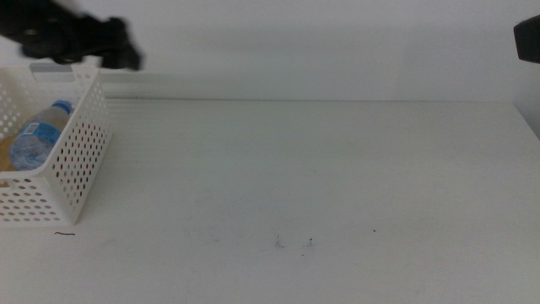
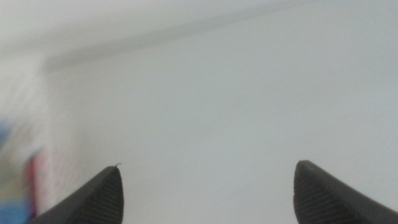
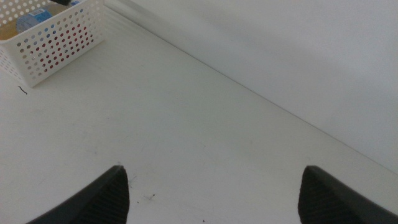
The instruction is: Use arms to grab the bottles and put them into the dustbin to the left of the table.
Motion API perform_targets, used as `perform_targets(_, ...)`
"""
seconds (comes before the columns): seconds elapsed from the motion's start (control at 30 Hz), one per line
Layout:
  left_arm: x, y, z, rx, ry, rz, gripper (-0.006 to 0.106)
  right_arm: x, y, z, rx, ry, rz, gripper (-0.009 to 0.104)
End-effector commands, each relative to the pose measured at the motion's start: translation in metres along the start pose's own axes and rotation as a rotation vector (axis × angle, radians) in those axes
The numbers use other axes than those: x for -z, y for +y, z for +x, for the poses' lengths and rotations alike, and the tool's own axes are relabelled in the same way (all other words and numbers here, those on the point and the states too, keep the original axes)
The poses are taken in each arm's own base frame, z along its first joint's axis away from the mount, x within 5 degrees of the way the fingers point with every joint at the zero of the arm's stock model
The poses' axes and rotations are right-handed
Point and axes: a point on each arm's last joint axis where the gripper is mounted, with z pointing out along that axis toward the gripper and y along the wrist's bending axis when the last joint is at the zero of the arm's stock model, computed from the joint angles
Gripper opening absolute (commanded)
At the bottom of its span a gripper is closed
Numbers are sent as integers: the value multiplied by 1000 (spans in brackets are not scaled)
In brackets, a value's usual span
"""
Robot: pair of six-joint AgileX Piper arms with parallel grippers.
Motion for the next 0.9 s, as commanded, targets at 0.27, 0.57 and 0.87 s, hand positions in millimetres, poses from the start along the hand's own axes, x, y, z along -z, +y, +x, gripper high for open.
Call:
perform_targets(0.27,83,-74,39,-47,-366,27,94,3,-1,-2,6,-18,5,93)
perform_targets(0.57,117,-71,42,-76,-486,0,94,3,-1,-2,6,-18,5,93)
perform_targets(0.87,117,-71,42,-81,-486,-6,94,3,-1,-2,6,-18,5,93)
